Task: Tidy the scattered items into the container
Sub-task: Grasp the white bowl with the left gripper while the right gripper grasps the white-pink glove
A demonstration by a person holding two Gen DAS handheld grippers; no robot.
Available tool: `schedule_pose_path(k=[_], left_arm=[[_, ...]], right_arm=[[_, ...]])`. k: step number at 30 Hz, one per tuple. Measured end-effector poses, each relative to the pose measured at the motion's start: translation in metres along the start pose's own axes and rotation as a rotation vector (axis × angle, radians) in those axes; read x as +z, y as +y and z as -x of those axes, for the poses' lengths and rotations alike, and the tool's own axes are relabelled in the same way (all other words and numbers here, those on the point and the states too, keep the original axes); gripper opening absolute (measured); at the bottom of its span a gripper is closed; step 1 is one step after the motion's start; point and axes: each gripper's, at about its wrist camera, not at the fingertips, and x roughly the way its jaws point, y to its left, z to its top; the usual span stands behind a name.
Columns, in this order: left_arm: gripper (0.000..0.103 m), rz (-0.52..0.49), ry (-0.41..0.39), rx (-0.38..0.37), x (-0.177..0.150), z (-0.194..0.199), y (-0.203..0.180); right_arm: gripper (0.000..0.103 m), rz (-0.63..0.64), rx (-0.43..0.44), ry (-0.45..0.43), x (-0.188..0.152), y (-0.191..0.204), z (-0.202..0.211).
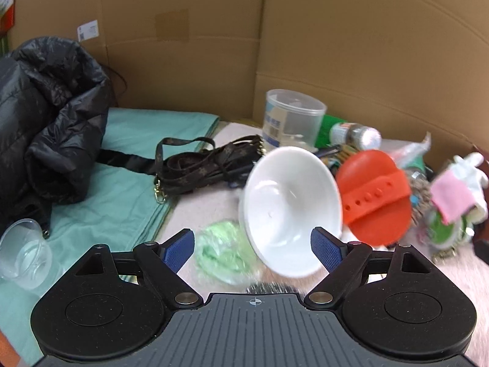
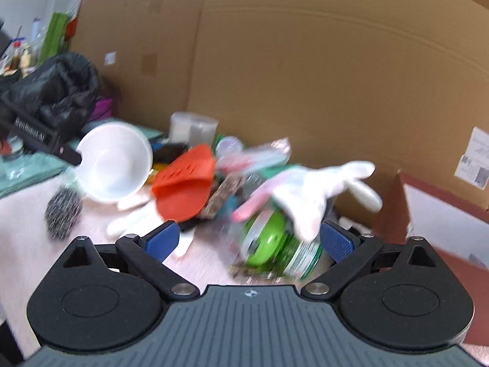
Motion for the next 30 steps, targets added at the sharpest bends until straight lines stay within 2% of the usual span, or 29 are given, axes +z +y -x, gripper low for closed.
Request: schedule_pose_path(k=[4, 9, 14, 17, 19, 22, 25, 26, 28, 29, 30], left_arm=[[0.091, -0.017, 0.01, 0.026, 0.009, -0.019, -0.004], [0.091, -0.04, 0.024, 0.02, 0.013, -0.031, -0.012], [0.09, -0.054, 0.034, 0.021, 0.018, -0.041, -0.017], [0.088, -0.045, 0.049, 0.002, 0.02, -0.045, -0.016], [0.082, -0.043, 0.064, -0.004, 0.021, -0.048, -0.015], [0.075, -0.052, 0.08, -0.005, 0.019, -0.053, -0.017], [0.07, -0.071, 0.09, -0.007, 0.017, -0.055, -0.02], [0.068, -0.072, 0.094, -0.004, 0.017, -0.056, -0.021], [0.051, -0.08, 0.099, 0.002, 0.016, -0.057, -0.022], [0.04, -0.079, 0.109, -0.003, 0.015, -0.058, -0.021], [0.02, -0.066, 0.121, -0.008, 0.014, -0.059, -0.019]], right_arm=[[0.1, -0.04, -0.032, 0.002, 0.015, -0.014, -0.012], [0.1, -0.042, -0.072, 0.006, 0.026, -0.027, -0.025], [0.1, -0.042, -0.075, 0.032, 0.033, -0.03, -0.045], [0.1, -0.047, -0.078, 0.041, 0.035, -0.032, -0.053], [0.1, -0.044, -0.09, 0.049, 0.035, -0.033, -0.057], [0.095, -0.042, -0.106, 0.085, 0.031, -0.035, -0.065], [0.072, -0.083, -0.069, 0.129, 0.026, -0.04, -0.072], [0.061, -0.105, -0.053, 0.146, 0.024, -0.043, -0.074], [0.047, -0.163, -0.009, 0.145, 0.021, -0.048, -0.076], [0.036, -0.184, 0.014, 0.141, 0.021, -0.05, -0.076], [0.027, -0.201, 0.028, 0.141, 0.02, -0.05, -0.076]])
